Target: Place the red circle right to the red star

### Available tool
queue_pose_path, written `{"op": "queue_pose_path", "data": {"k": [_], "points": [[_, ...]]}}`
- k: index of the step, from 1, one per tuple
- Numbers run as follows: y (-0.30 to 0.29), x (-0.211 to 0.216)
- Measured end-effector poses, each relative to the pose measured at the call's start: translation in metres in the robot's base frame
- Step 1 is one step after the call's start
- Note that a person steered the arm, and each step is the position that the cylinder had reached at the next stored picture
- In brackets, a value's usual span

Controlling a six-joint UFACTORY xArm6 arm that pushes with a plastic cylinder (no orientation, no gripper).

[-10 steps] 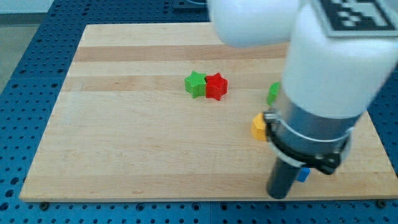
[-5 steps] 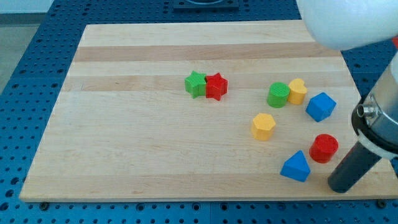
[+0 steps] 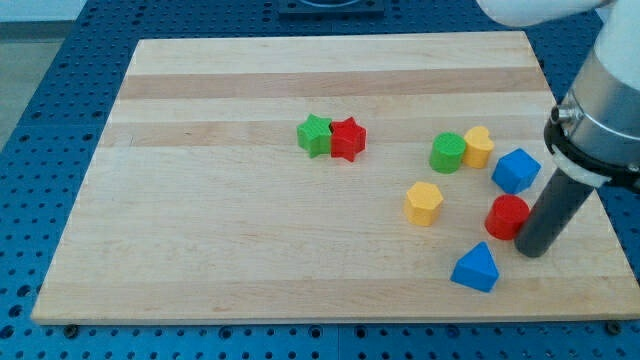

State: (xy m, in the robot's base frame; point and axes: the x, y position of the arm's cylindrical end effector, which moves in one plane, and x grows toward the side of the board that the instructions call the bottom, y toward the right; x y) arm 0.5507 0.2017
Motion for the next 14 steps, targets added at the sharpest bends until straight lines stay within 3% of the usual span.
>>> {"op": "queue_pose_path", "data": {"k": [6,11,14], "points": [[-0.009,-0.048],[-0.11,-0.075],[-0.131,-0.096]]}}
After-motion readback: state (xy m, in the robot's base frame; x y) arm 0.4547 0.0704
